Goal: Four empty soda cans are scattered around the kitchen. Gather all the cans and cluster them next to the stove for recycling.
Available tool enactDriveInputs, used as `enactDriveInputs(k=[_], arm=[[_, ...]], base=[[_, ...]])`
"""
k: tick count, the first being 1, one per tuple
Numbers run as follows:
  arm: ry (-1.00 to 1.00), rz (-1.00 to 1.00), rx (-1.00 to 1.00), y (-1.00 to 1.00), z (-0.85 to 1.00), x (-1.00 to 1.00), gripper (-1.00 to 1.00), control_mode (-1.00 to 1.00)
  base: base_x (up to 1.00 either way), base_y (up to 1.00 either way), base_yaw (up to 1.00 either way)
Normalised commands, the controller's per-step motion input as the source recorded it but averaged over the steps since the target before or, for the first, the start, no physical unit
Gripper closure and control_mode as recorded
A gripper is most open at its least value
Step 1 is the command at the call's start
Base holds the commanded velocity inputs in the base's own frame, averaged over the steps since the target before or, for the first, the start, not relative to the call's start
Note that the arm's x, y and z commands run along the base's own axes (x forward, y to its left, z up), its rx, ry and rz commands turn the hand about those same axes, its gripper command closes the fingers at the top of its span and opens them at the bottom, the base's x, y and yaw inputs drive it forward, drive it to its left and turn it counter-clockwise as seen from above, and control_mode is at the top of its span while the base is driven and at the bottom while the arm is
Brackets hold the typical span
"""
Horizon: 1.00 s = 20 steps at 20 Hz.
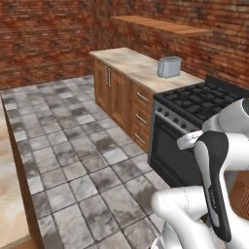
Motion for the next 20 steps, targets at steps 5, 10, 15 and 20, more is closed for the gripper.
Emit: enactDriveInputs(k=[5, 10, 15, 20], arm=[[0.0, 0.0, 0.0, 0.0, 0.0, 0.0, -1.0, 1.0], [0.0, 0.0, 0.0, 0.0, 0.0, 0.0, -1.0, 1.0], [0.0, 0.0, 0.0, 0.0, 0.0, 0.0, -1.0, 1.0], [0.0, 0.0, 0.0, 0.0, 0.0, 0.0, -1.0, 1.0]], base=[[-0.01, 0.47, 0.42], [0.0, 0.46, 0.42], [0.0, 0.47, 0.42], [0.0, 0.52, 0.39]])
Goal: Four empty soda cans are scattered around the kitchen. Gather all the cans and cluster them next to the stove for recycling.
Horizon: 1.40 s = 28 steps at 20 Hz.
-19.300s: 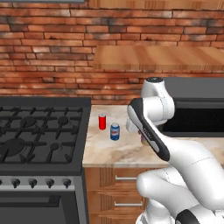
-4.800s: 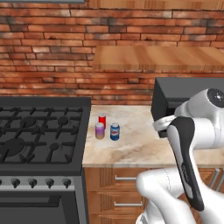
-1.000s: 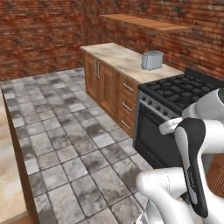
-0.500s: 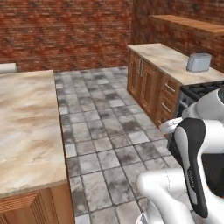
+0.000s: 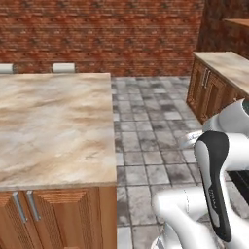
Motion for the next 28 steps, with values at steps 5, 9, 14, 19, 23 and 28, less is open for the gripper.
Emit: enactDriveInputs(k=[5, 9, 14, 19, 23, 28], arm=[[0.0, 0.0, 0.0, 0.0, 0.0, 0.0, -1.0, 1.0], [0.0, 0.0, 0.0, 0.0, 0.0, 0.0, -1.0, 1.0], [0.0, 0.0, 0.0, 0.0, 0.0, 0.0, -1.0, 1.0], [0.0, 0.0, 0.0, 0.0, 0.0, 0.0, -1.0, 1.0], [0.0, 0.0, 0.0, 0.0, 0.0, 0.0, -1.0, 1.0], [0.0, 0.0, 0.0, 0.0, 0.0, 0.0, -1.0, 1.0]], base=[[0.05, 0.56, 0.36], [0.08, 0.58, 0.35], [0.09, 0.58, 0.34], [0.05, 0.57, 0.34], [0.0, 0.55, 0.37], [0.0, 0.58, 0.36]])
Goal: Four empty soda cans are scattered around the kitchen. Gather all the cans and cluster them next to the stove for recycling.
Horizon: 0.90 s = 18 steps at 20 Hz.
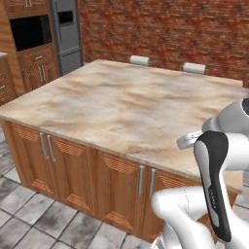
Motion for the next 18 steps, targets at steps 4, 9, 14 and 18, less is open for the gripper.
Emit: enactDriveInputs(k=[4, 9, 14, 18], arm=[[0.0, 0.0, 0.0, 0.0, 0.0, 0.0, -1.0, 1.0], [0.0, 0.0, 0.0, 0.0, 0.0, 0.0, -1.0, 1.0], [0.0, 0.0, 0.0, 0.0, 0.0, 0.0, -1.0, 1.0], [0.0, 0.0, 0.0, 0.0, 0.0, 0.0, -1.0, 1.0]], base=[[-0.1, 0.63, 0.36], [-0.16, 0.62, 0.36], [-0.09, 0.63, 0.36], [0.01, 0.68, 0.3]])
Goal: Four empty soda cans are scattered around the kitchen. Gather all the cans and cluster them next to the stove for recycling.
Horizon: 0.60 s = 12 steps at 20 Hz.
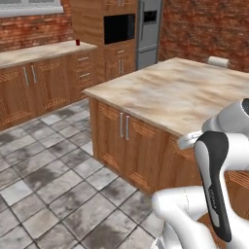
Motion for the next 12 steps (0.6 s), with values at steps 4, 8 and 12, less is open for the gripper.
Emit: enactDriveInputs(k=[4, 8, 12], arm=[[0.0, 0.0, 0.0, 0.0, 0.0, 0.0, -1.0, 1.0], [0.0, 0.0, 0.0, 0.0, 0.0, 0.0, -1.0, 1.0], [0.0, 0.0, 0.0, 0.0, 0.0, 0.0, -1.0, 1.0]], base=[[0.19, 0.64, 0.24], [0.44, 0.55, 0.21], [0.69, 0.42, 0.18]])
